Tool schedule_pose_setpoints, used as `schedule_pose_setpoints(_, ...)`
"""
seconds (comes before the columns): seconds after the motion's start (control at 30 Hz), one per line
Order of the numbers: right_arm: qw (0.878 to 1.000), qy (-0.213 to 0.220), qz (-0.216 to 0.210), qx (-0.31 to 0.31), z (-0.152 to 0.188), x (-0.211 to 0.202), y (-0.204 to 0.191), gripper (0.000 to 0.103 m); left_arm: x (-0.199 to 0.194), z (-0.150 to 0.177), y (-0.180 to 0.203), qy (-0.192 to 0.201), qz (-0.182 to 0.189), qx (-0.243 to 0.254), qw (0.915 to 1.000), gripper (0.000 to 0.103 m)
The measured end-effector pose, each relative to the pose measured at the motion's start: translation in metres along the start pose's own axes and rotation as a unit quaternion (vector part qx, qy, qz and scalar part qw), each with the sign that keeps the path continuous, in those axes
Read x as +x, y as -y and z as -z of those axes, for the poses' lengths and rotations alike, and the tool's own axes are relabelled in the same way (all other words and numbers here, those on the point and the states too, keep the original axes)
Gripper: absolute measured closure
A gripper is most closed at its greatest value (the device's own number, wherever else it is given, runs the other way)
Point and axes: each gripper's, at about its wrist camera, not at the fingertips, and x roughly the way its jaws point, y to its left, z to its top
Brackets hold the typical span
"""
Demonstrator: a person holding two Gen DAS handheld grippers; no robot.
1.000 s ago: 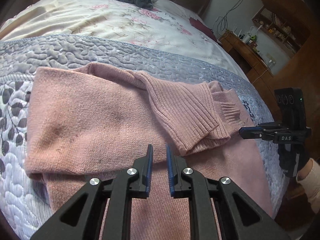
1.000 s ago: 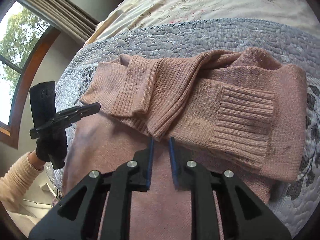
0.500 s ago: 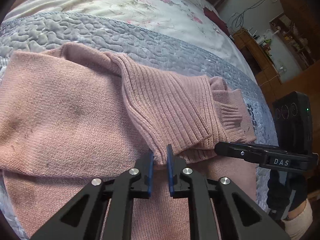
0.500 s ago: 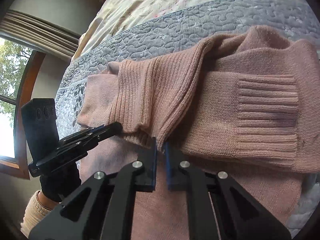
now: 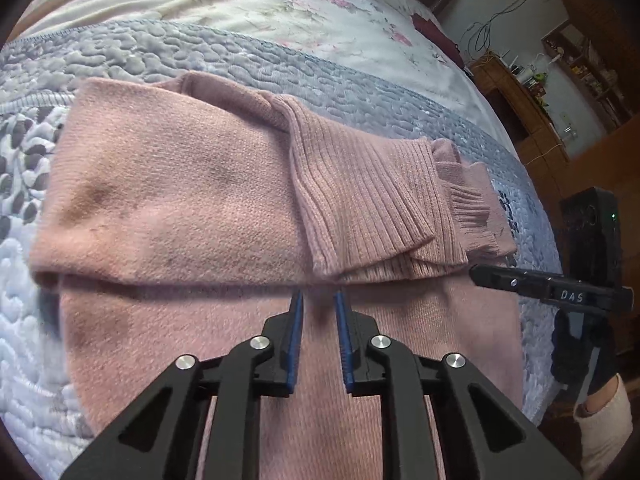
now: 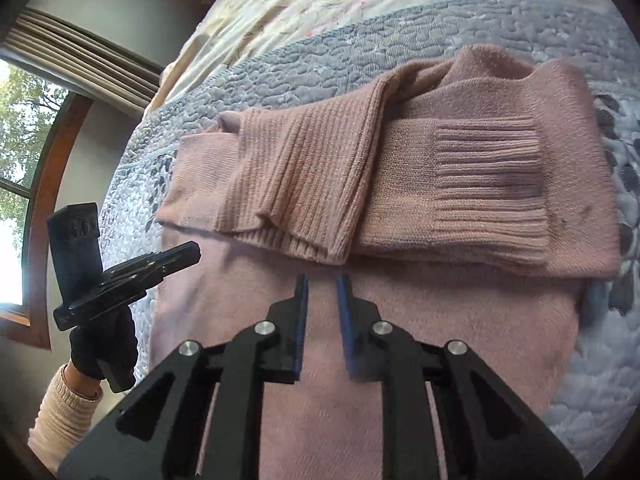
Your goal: Fold small clothes
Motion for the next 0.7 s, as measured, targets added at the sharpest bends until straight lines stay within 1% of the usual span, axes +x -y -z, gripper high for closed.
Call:
schedule_pose_setpoints(0.03,1.0,0.006,0.0,-0.006,0.01,-0.016,-0.005,0.08,-0.016,0.012,0.0,0.004,-0.011,0.007,0.9999,0.07)
schedule_pose_setpoints(0.07,1.0,0.011,0.003,-0.013,0.024,-0.032,-0.008,0.076,-0.032,0.025,-0.002,0.013,-0.019,0.013,0.9996,0.063)
schedule_pose_setpoints(0.1,1.0,0.016,0.011,-0.021,0.038,-0.046,-0.011,0.07,-0.048,0.04,-0.002,0.017,-0.039,0.018,0.9989,0.055)
schedule_pose_setpoints(0.13,0.999,0.021,0.023,-0.03,0.055,-0.058,-0.014,0.067,-0.061,0.053,-0.003,0.018,-0.057,0.021,0.998,0.052)
schedule_pose_setpoints(0.17,0.998,0.024,0.036,-0.035,0.073,-0.07,-0.016,0.06,-0.074,0.069,-0.003,0.019,-0.071,0.023,0.997,0.047)
schedule_pose_setpoints(0.2,0.998,0.025,0.044,-0.037,0.09,-0.079,-0.017,0.058,-0.086,0.084,-0.005,0.02,-0.085,0.022,0.996,0.046)
schedule_pose_setpoints(0.23,0.998,0.024,0.049,-0.038,0.107,-0.086,-0.016,0.058,-0.096,0.1,-0.007,0.02,-0.094,0.019,0.9951,0.045)
schedule_pose_setpoints(0.27,0.998,0.022,0.056,-0.035,0.126,-0.092,-0.015,0.058,-0.104,0.115,-0.009,0.016,-0.104,0.013,0.9944,0.042)
schedule_pose_setpoints(0.37,0.996,0.018,0.084,-0.027,0.175,-0.103,-0.011,0.057,-0.12,0.156,-0.015,0.001,-0.117,0.001,0.9932,0.041)
schedule_pose_setpoints(0.43,0.995,0.018,0.1,-0.022,0.204,-0.106,-0.008,0.057,-0.122,0.178,-0.014,-0.01,-0.119,-0.001,0.9929,0.041)
schedule_pose_setpoints(0.5,0.993,0.019,0.115,-0.007,0.23,-0.109,-0.001,0.055,-0.122,0.197,-0.011,-0.013,-0.122,0.0,0.9924,0.041)
schedule_pose_setpoints(0.57,0.993,0.022,0.112,0.013,0.253,-0.111,0.008,0.054,-0.119,0.212,-0.01,-0.017,-0.123,-0.005,0.9922,0.041)
schedule_pose_setpoints(0.7,0.99,0.023,0.127,0.055,0.291,-0.113,0.031,0.053,-0.117,0.241,-0.01,-0.02,-0.14,-0.01,0.9899,0.041)
